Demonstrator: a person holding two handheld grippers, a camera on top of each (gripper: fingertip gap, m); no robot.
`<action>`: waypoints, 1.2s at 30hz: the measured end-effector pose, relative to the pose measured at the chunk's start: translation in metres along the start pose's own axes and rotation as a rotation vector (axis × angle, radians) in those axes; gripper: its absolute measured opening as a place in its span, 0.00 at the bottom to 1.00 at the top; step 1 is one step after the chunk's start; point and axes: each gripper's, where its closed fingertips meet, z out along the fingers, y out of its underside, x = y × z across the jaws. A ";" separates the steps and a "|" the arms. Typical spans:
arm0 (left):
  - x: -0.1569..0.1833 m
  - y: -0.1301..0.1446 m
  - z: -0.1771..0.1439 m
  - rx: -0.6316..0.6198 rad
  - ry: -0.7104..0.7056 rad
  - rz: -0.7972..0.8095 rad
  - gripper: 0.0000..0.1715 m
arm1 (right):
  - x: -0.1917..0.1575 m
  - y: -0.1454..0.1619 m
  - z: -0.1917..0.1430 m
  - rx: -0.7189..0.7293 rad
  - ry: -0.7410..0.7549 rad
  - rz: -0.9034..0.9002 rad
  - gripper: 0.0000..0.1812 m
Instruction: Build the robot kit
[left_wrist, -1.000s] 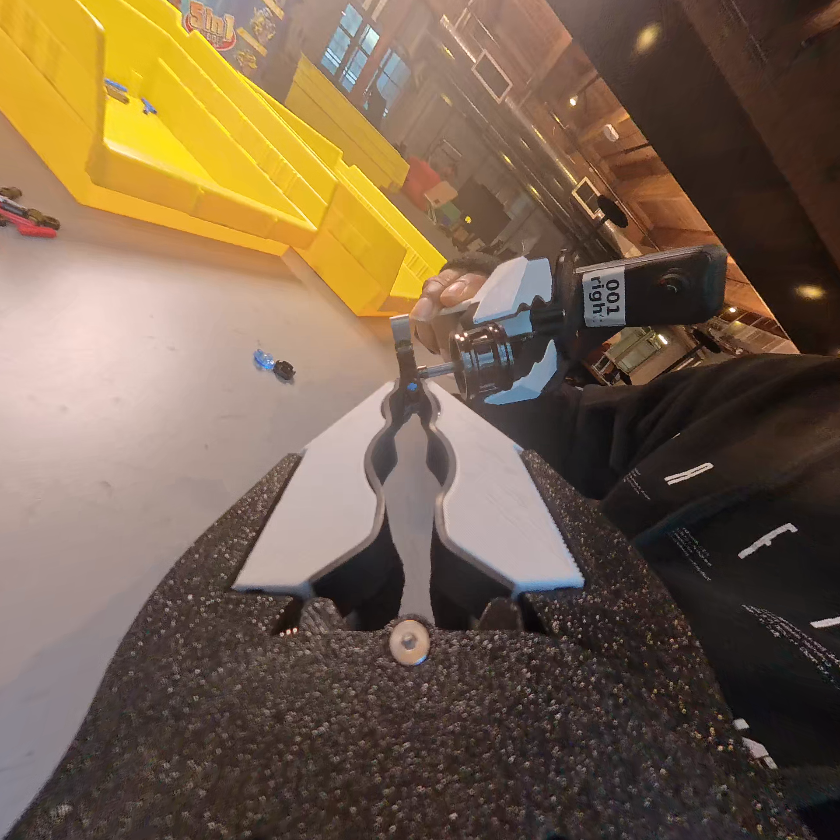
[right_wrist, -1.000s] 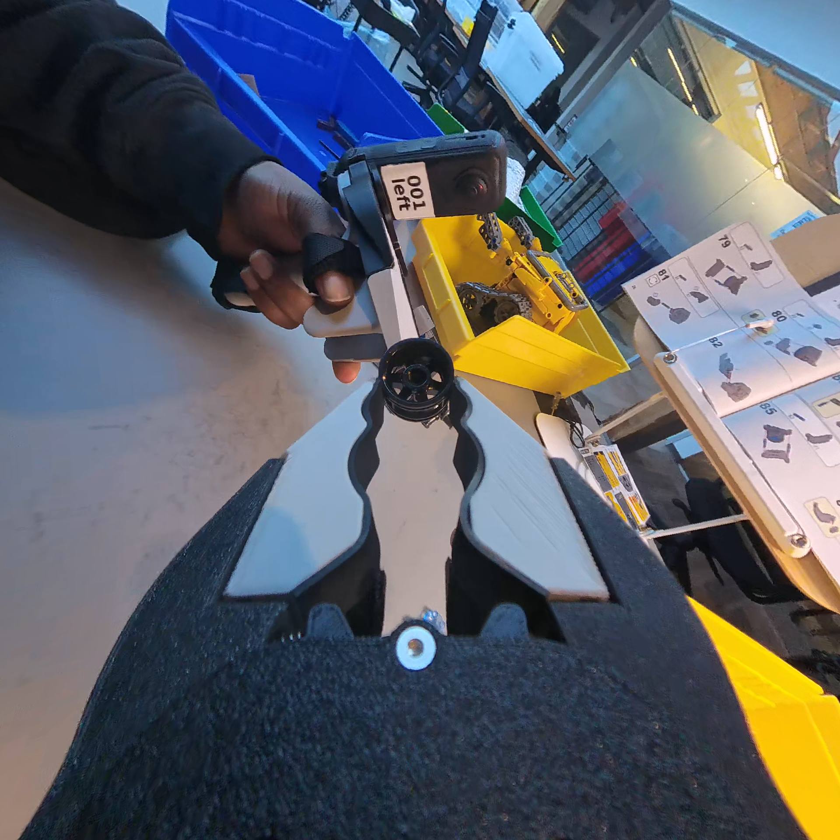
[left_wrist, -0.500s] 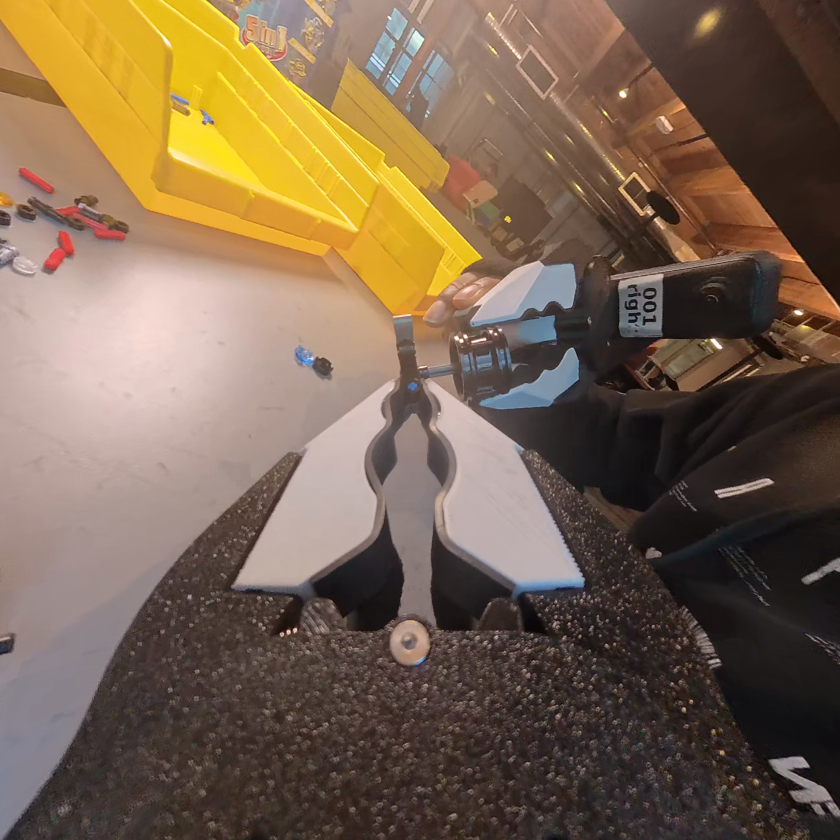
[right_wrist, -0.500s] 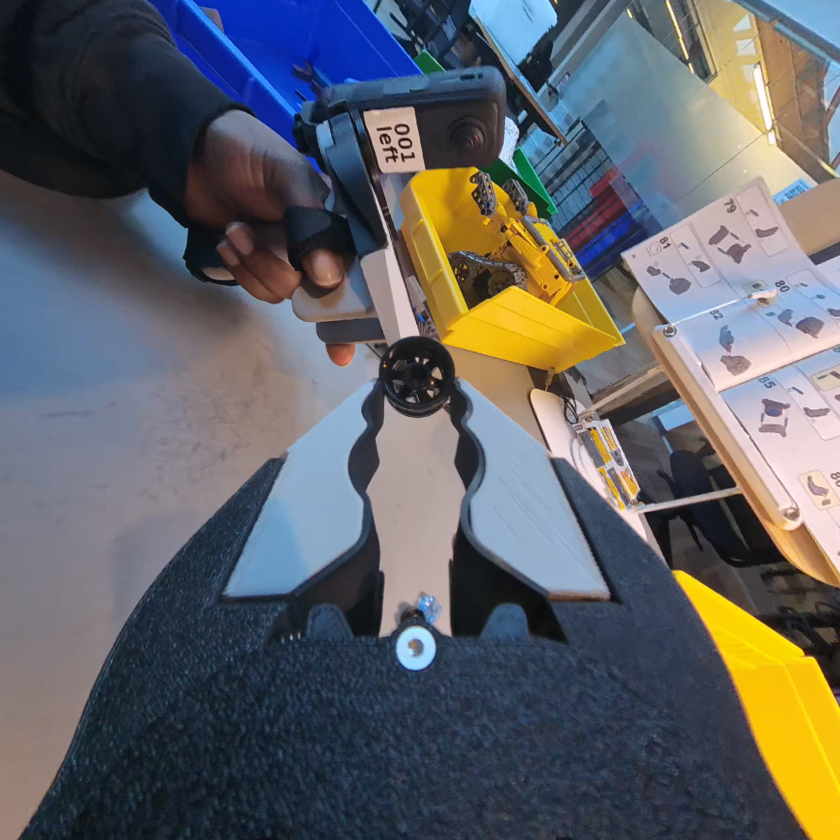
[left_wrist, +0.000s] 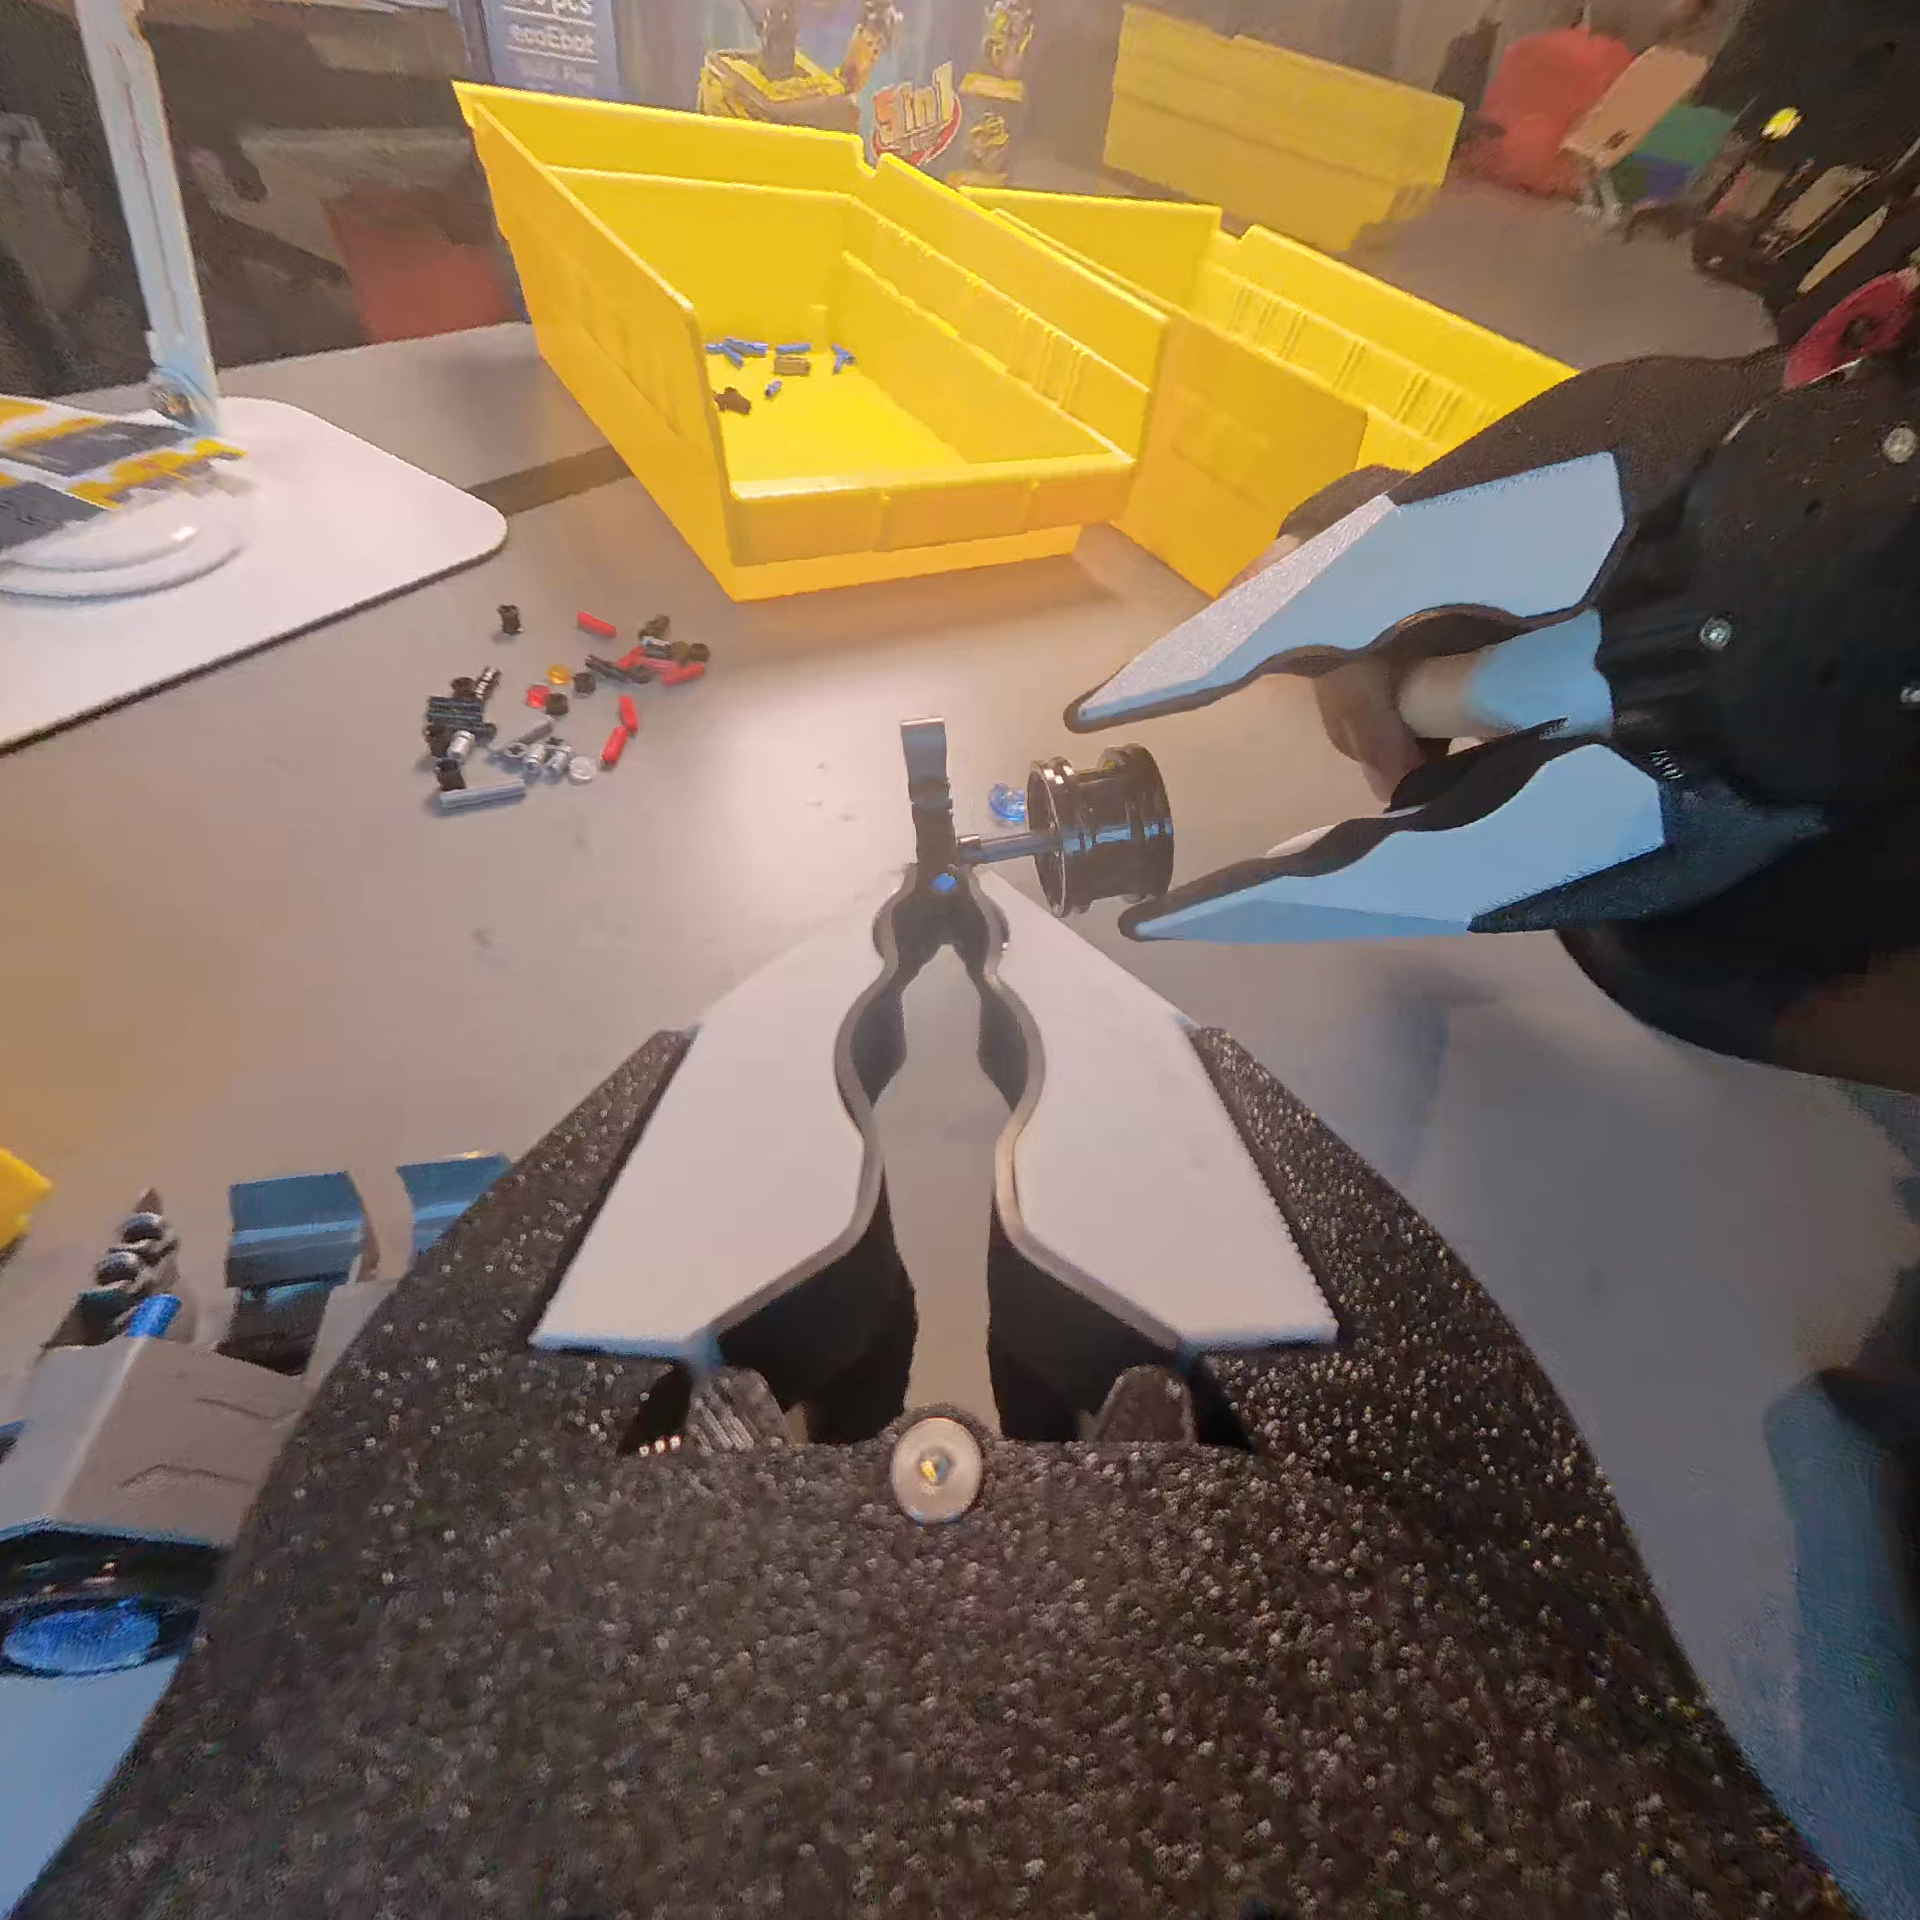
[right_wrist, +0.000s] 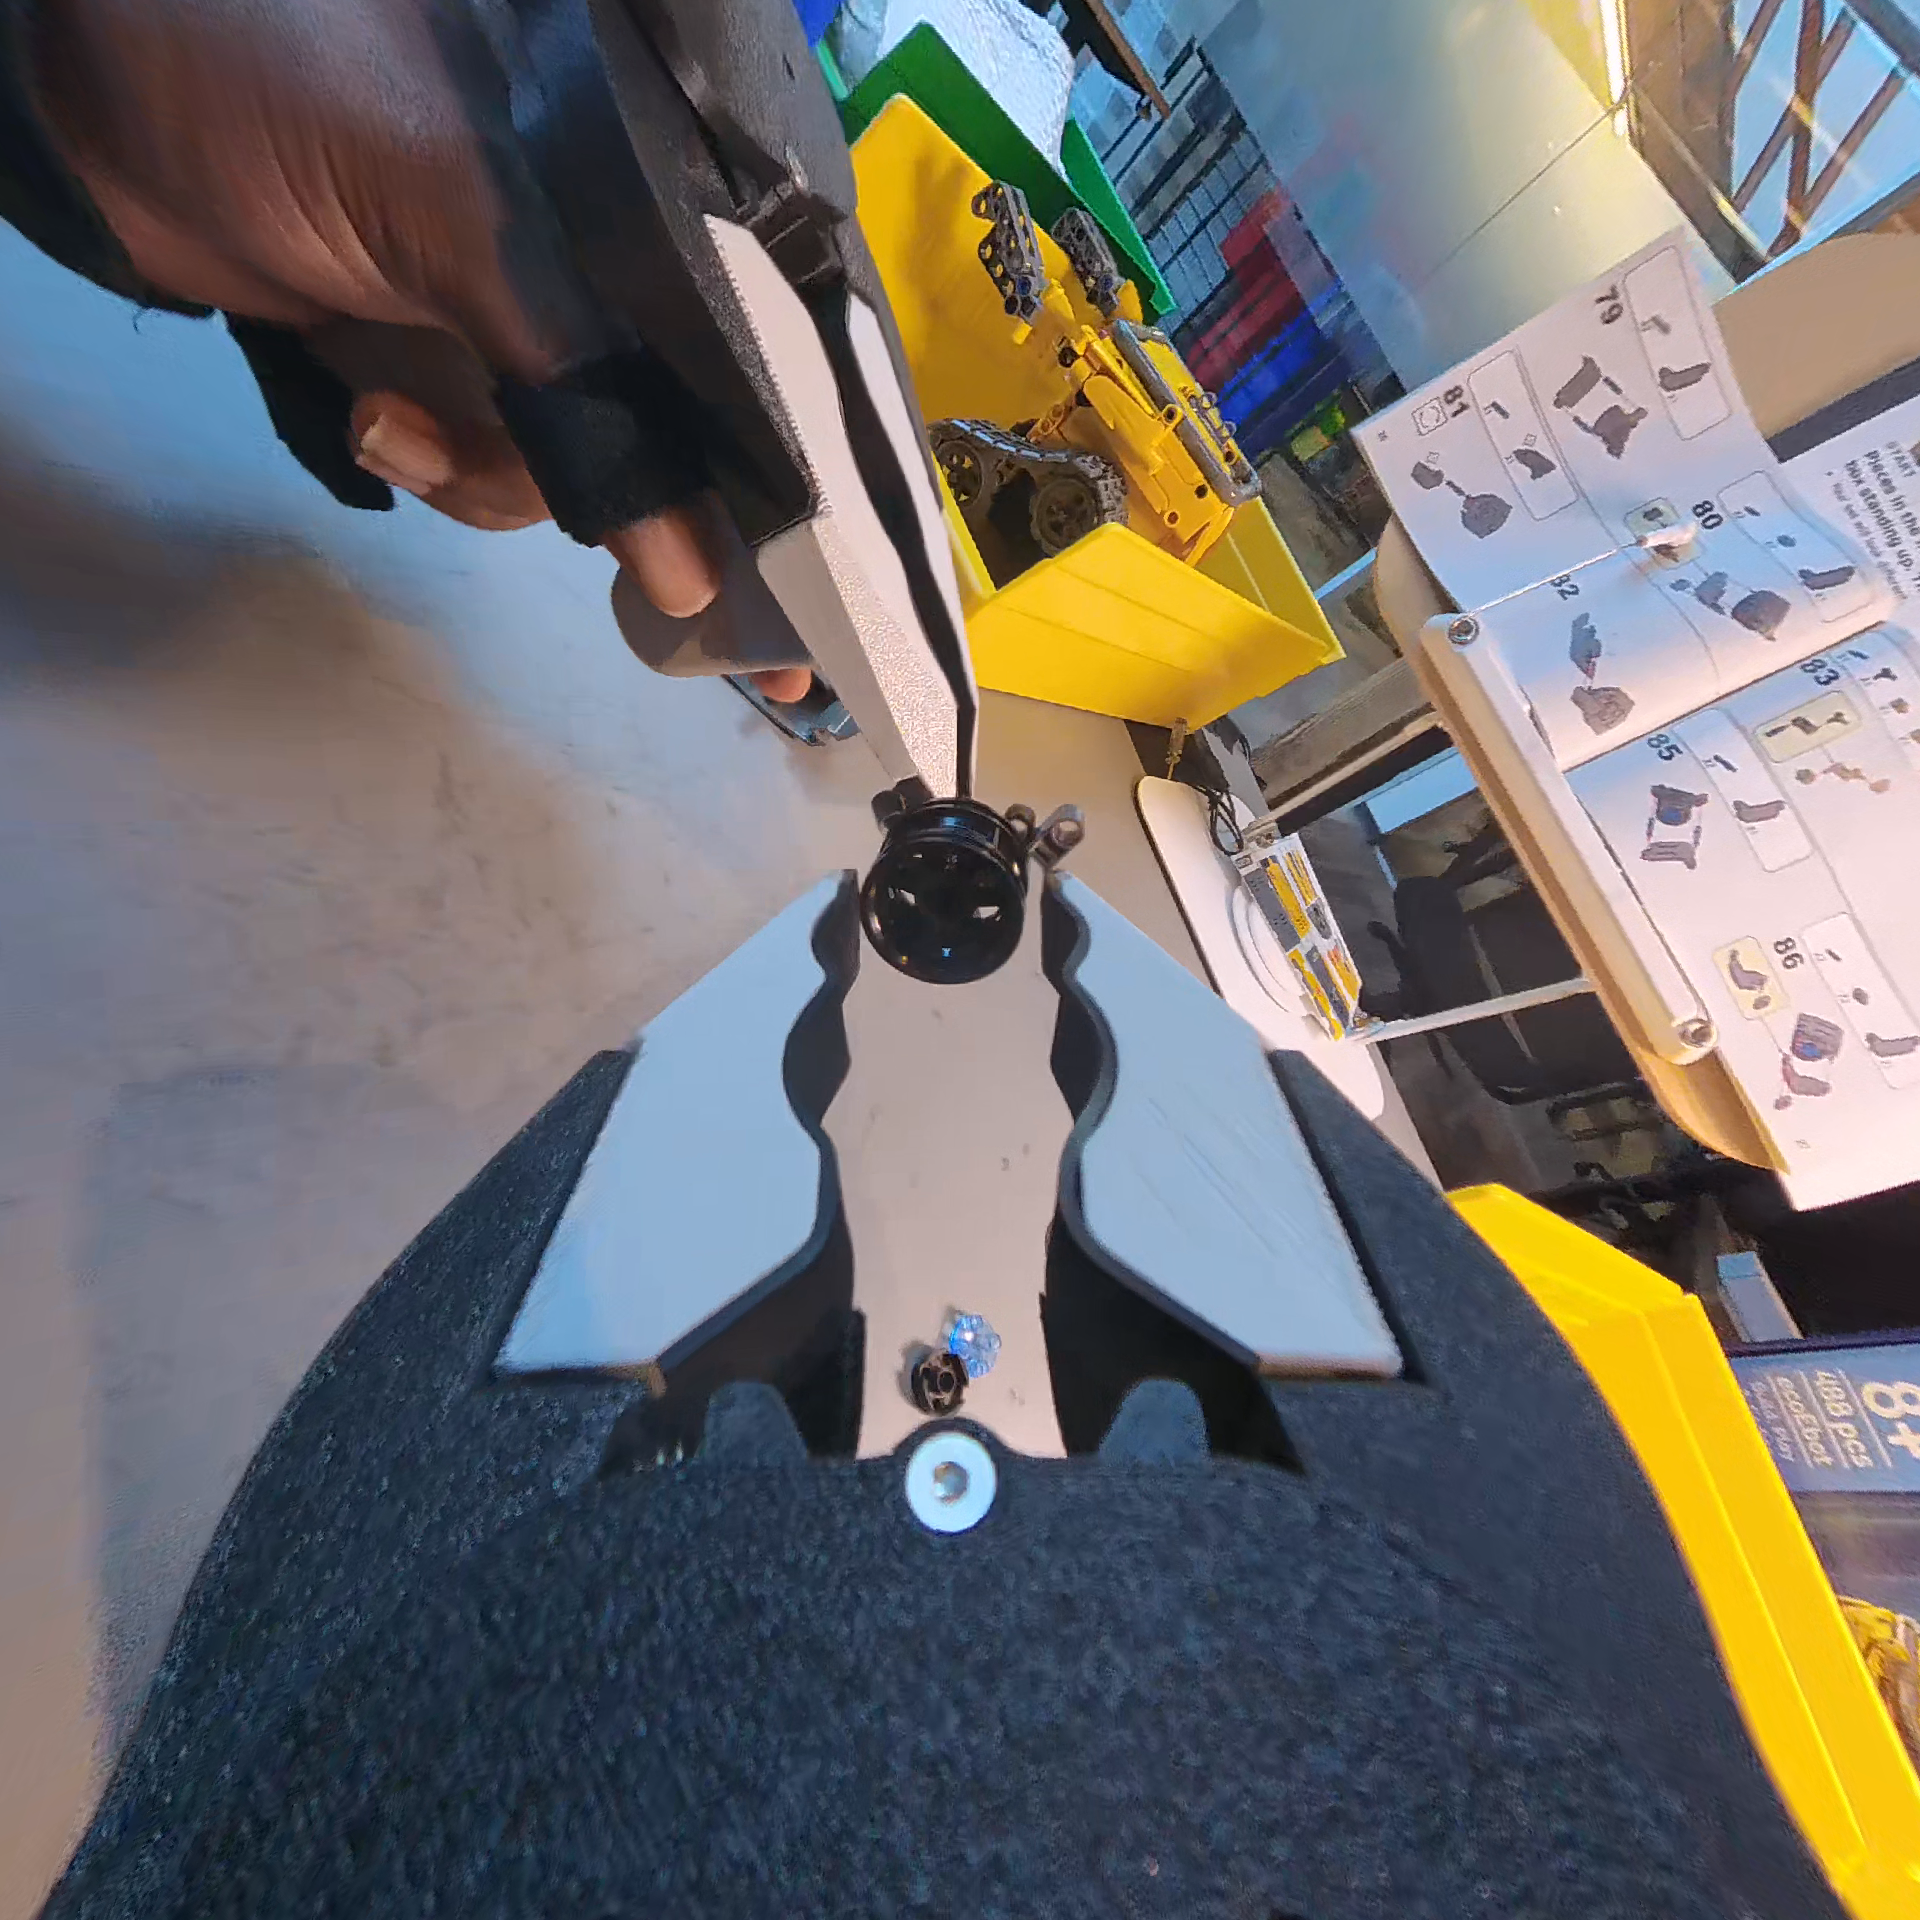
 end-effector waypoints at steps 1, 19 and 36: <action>-0.001 -0.002 -0.001 0.001 -0.021 0.024 0.03 | -0.001 0.000 0.001 0.003 0.001 0.007 0.18; 0.007 -0.011 -0.012 0.015 -0.114 0.319 0.03 | -0.002 -0.011 -0.002 0.146 0.078 0.053 0.16; 0.020 -0.027 -0.023 0.080 -0.138 0.469 0.02 | 0.004 -0.028 -0.015 0.280 0.099 0.093 0.17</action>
